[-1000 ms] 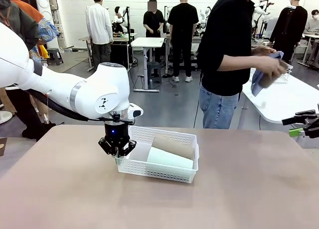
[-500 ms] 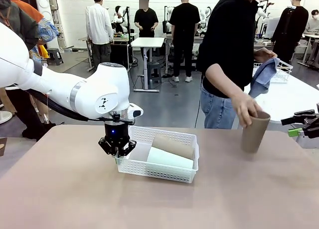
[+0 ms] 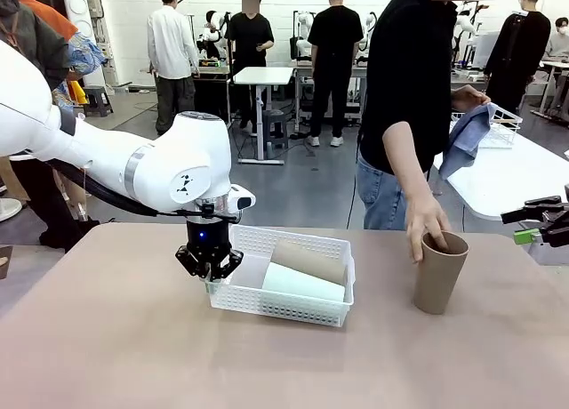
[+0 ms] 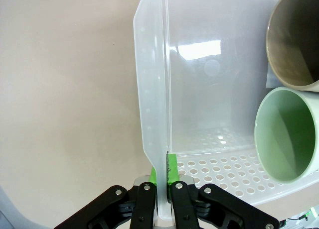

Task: Clean and organize the cups into the basket.
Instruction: Pick up the Reusable plastic cup from the right side of the table and stack it inside the Organizing basket in the center of the table.

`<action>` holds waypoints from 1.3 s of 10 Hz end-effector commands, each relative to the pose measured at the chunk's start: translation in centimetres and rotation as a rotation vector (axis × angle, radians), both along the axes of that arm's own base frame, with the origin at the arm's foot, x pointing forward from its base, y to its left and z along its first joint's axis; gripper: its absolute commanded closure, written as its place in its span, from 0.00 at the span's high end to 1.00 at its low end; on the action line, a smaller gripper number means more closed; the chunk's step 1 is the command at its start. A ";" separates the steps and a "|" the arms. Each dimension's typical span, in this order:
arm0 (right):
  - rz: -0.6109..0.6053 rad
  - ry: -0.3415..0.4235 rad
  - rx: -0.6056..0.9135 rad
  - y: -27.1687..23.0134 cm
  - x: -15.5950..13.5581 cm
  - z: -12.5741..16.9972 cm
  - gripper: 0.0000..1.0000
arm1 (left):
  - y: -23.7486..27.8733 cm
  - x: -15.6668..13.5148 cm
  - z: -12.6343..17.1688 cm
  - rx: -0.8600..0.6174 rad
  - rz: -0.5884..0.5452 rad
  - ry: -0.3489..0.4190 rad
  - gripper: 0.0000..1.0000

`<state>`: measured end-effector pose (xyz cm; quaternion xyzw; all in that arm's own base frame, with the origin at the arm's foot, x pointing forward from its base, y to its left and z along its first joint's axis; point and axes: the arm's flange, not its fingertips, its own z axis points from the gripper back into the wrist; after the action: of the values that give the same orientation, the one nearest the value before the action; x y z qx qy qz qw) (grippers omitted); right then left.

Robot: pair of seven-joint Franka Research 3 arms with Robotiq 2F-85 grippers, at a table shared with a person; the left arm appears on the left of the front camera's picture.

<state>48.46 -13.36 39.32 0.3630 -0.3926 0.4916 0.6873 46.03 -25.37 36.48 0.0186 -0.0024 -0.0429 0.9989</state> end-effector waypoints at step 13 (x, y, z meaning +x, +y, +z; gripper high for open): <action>-0.001 0.005 -0.005 0.1 0.1 0.1 1.00 | 0.0 0.0 0.1 -0.002 0.001 -0.003 0.05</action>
<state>48.46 -13.37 39.32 0.3630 -0.3926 0.4916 0.6873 46.03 -25.37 36.48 0.0185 -0.0024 -0.0429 0.9989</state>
